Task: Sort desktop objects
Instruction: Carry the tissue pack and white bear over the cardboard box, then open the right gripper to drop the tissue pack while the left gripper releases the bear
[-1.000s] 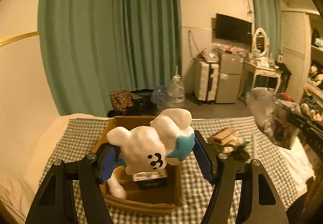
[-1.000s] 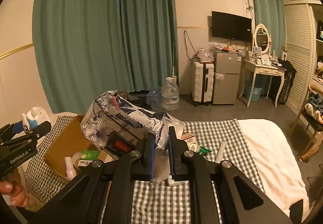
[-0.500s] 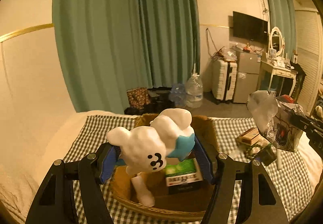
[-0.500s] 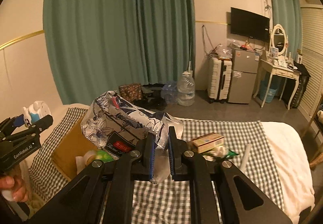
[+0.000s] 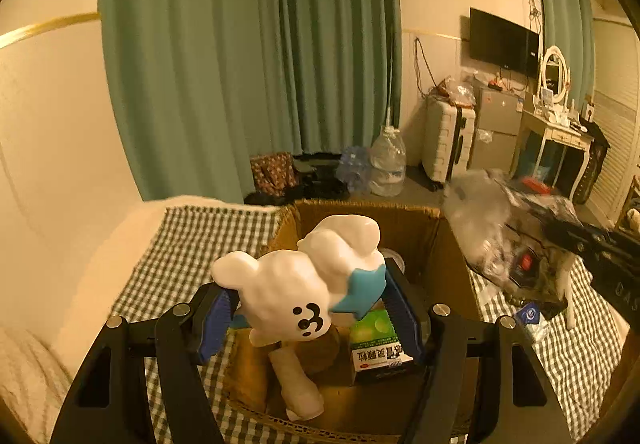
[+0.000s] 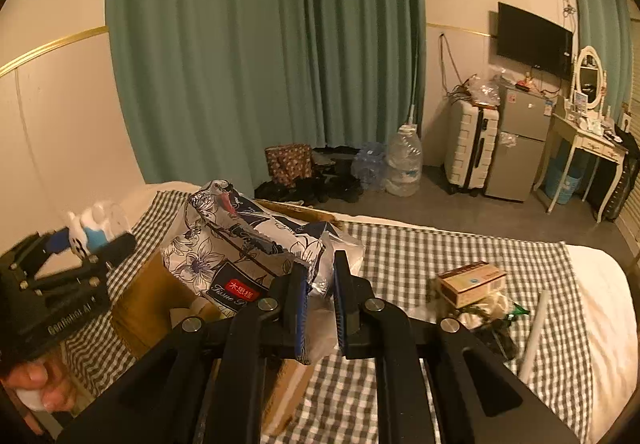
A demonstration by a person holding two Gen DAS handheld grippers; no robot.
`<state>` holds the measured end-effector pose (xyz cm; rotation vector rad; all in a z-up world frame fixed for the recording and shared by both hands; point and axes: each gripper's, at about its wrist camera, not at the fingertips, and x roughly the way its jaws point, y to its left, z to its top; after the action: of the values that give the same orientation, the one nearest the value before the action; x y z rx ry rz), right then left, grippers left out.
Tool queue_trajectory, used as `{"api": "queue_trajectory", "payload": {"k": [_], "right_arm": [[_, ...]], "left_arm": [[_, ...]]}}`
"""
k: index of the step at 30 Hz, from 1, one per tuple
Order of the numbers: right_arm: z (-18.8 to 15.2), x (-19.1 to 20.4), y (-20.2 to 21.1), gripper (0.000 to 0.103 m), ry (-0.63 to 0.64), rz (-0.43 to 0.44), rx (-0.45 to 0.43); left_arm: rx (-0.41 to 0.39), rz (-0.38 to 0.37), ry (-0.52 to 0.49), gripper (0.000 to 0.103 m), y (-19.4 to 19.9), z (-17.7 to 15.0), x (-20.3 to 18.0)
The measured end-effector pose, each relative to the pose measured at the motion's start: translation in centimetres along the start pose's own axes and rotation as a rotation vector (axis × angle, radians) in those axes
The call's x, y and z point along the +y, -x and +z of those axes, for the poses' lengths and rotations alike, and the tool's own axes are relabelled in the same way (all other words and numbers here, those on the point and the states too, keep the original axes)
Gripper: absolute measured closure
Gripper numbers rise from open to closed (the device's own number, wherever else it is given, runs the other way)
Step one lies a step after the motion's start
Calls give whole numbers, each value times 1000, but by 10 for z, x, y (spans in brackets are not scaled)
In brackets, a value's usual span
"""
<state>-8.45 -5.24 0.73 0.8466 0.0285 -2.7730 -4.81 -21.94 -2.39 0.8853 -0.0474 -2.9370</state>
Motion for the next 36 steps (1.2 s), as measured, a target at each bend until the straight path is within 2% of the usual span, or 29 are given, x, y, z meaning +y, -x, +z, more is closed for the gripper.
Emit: {"api": "queue_trajectory", "payload": {"k": [13,21,25,28,29,31,33,36], "right_arm": [[-2,31,-78,91,52,62,107],[-11,44,-112,89,98,68,155],[-17,43,-122,88,93,84,173],[-18,46,-126,85,90,86,188],[-19,46,-127,80,83,98,194],[-19,47,-125,60,76,111,195],[-16,47,-118,51,78,105,173],[-8,48,-105,51,90,105,142]], "left_arm": [[160,-12,23,33,-61,-26,8],[214,1,-6,33,-85,-44,5],[208,1,-8,33,-86,-43,4],[200,-1,-8,32,-83,-41,6],[197,-1,-9,31,-83,-41,6],[191,5,-10,30,-80,-39,7],[187,7,-8,30,-77,-36,8],[171,14,-2,30,-69,-30,10]]}}
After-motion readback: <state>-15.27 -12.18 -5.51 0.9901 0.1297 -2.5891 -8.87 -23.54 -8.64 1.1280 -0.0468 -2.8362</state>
